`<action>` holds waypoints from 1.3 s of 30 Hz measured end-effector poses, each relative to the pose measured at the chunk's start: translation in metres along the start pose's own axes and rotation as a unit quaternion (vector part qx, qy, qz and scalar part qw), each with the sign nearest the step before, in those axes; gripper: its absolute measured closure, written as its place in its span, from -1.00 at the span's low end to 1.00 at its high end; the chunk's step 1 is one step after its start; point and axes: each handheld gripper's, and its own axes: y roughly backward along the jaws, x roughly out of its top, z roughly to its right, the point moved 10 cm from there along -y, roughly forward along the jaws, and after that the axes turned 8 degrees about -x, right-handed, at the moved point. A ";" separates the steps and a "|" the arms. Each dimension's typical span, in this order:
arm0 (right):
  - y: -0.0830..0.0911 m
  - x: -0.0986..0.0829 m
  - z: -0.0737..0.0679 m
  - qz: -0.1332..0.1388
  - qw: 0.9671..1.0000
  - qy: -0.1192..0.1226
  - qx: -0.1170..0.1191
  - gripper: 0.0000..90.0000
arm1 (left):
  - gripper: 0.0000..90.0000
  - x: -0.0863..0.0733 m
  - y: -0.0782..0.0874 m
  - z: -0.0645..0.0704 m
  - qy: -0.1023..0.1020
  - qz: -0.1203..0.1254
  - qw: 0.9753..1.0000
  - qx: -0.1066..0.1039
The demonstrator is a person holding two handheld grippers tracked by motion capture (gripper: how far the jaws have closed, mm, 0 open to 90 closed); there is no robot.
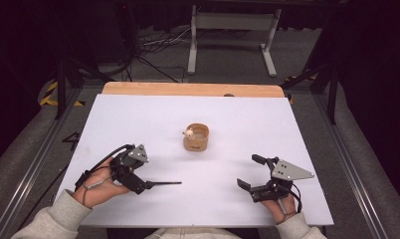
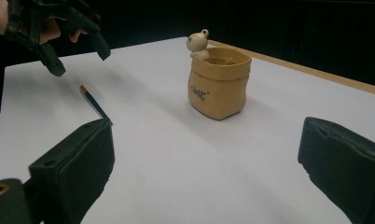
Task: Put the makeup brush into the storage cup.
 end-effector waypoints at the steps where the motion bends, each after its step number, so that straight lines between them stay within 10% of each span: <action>1: 0.000 0.000 0.000 -0.001 1.000 0.001 0.000 -0.91 | -0.68 0.000 -0.001 -0.001 -0.003 -0.004 1.000 0.000; 39: -0.001 -0.003 -0.001 -0.010 1.000 -0.004 0.002 -0.91 | 0.08 -0.013 -0.028 0.002 -0.015 -0.081 0.996 -0.019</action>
